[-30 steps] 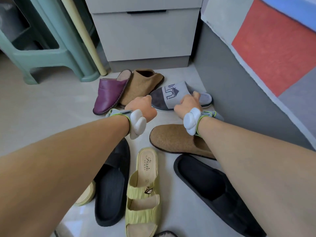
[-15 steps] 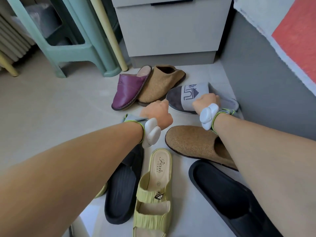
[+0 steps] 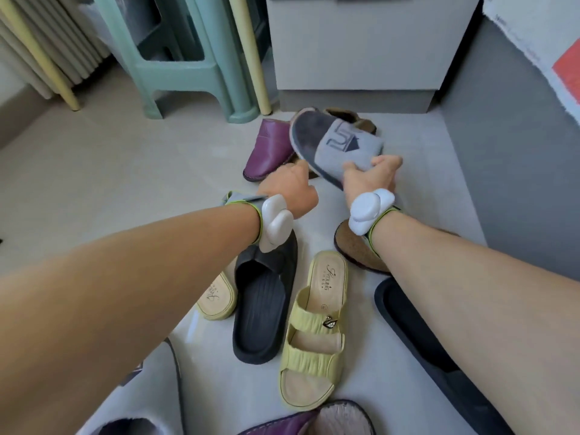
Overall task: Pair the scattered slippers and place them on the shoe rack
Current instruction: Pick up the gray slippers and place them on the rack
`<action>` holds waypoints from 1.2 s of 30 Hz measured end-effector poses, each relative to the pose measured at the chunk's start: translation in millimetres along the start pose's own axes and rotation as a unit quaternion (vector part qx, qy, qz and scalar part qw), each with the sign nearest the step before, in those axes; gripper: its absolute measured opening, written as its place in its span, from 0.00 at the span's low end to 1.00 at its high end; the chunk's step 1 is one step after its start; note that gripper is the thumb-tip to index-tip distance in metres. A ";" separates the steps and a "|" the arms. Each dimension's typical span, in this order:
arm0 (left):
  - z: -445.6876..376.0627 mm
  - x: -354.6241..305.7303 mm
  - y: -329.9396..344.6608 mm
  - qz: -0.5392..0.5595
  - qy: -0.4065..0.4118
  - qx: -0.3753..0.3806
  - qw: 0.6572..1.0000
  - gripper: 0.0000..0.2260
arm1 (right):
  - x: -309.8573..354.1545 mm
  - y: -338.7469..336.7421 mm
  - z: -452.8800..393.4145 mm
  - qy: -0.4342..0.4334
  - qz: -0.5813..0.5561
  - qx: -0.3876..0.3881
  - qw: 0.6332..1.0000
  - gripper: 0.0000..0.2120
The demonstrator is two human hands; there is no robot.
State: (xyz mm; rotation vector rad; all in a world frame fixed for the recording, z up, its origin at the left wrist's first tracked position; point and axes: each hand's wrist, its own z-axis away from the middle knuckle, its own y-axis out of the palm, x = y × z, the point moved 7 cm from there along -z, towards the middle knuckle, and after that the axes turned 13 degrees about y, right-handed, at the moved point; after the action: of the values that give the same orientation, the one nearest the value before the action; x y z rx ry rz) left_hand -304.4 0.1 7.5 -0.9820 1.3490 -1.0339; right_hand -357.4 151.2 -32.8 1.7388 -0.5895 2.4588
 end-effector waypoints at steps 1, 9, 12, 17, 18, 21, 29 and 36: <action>3.3 0.4 -5.5 -0.001 0.003 -0.007 1.000 0.13 | 4.7 11.4 11.7 0.016 -0.001 0.037 0.999 0.16; 74.4 67.9 -45.6 0.001 -0.091 -0.024 0.996 0.18 | 1.0 101.1 117.4 0.115 0.041 0.286 0.950 0.08; 116.6 94.2 -61.0 0.000 -0.112 -0.011 0.994 0.21 | -4.4 128.5 167.8 0.168 0.004 0.397 0.902 0.04; 206.4 165.4 -96.6 0.005 -0.221 -0.084 0.972 0.22 | 4.4 170.8 287.4 0.218 -0.012 0.514 0.830 0.08; 226.6 180.6 -101.3 0.001 -0.248 -0.100 0.964 0.23 | 7.1 175.9 313.8 0.213 -0.004 0.530 0.821 0.11; 276.5 208.4 -114.5 -0.011 -0.293 -0.107 0.950 0.20 | 4.0 190.5 379.4 0.210 0.028 0.555 0.804 0.12; 390.8 246.9 -97.0 0.004 -0.339 -0.075 0.938 0.13 | -55.3 205.2 481.6 0.211 0.123 0.593 0.767 0.13; 447.3 254.9 -43.9 0.042 -0.331 -0.030 0.942 0.15 | -82.0 177.6 494.6 -0.215 0.526 0.436 0.697 0.11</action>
State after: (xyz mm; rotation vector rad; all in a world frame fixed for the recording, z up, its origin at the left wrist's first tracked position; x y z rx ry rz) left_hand 132.8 -274.0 -18.7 -1.1699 0.8512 -0.5181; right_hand 64.4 -172.3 -14.6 3.0723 -0.5763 3.4414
